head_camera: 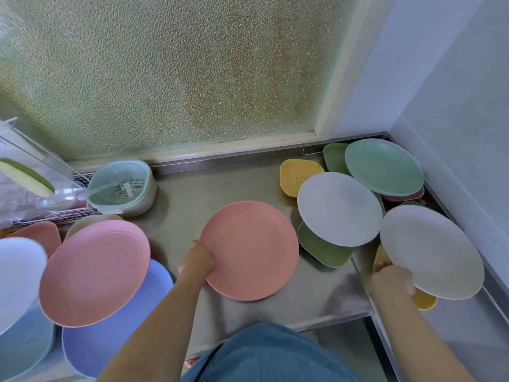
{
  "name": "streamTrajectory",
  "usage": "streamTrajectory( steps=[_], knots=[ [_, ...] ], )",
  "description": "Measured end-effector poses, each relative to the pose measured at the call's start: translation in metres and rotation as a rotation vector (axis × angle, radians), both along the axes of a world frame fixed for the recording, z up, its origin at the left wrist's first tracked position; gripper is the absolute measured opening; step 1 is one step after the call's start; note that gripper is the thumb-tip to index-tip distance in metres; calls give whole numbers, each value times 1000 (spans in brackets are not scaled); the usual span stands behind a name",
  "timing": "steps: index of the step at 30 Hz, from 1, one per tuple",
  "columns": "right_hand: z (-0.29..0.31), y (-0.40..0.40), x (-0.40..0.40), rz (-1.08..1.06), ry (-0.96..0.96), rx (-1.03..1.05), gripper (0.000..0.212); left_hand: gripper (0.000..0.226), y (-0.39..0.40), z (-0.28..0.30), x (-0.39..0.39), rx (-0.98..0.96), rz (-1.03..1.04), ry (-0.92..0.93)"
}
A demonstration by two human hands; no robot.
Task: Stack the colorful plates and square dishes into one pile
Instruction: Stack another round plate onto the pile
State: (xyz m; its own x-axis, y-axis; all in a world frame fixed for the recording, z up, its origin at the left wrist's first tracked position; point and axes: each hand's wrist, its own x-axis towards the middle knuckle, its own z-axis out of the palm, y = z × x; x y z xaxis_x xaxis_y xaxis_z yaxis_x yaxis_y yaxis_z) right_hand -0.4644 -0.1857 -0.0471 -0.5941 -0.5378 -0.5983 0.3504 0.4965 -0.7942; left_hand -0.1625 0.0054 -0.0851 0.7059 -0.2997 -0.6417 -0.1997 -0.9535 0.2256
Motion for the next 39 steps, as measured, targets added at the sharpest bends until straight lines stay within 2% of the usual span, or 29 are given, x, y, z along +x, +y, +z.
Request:
streamTrajectory(
  steps=[1, 2, 5, 8, 11, 13, 15, 17, 19, 21, 24, 28, 31, 34, 39],
  knots=[
    [0, 1, 3, -93, 22, 21, 26, 59, 1, 1, -1, 0, 1, 12],
    [3, 4, 9, -92, 47, 49, 27, 60, 1, 2, -2, 3, -8, 14],
    [-3, 8, 26, 78, 187, -97, 31, 51, 4, 6, -6, -6, -15, -64],
    [-8, 18, 43, 389, 271, -198, 35, 38, 0, 16, -10, -57, -50, -258],
    [-12, 33, 63, 700, 435, -253, 40, 34, -13, 29, -11, -307, -46, -347],
    [-16, 45, 76, 924, 471, -317, 46, 36, -21, 40, -10, -472, 6, -321],
    [-21, 57, 89, 1136, 471, -333, 50, 39, -24, 46, -6, -555, 128, -224],
    [-26, 65, 99, 1322, 475, -306, 49, 38, -18, 46, 0, -544, 208, -181],
    [-32, 71, 107, 1440, 439, -252, 49, 30, -5, 41, 6, -471, 181, -217],
    [-38, 75, 110, 1505, 461, -246, 51, 22, 12, 32, 10, -409, 116, -257],
    [-43, 80, 112, 1573, 627, -278, 52, 18, 31, 20, 12, -312, -3, -288],
    [-42, 81, 112, 1459, 898, -314, 54, 16, 34, 12, 12, -223, -105, -280],
    [-41, 75, 105, 1426, 987, -302, 52, 14, 27, 12, 13, -206, -200, -234],
    [-43, 70, 101, 1516, 1044, -215, 48, 27, 16, 10, 8, -169, -341, -188],
    [-41, 66, 110, 1595, 1274, -105, 42, 55, 12, 5, 3, -136, -338, -214]
  ],
)
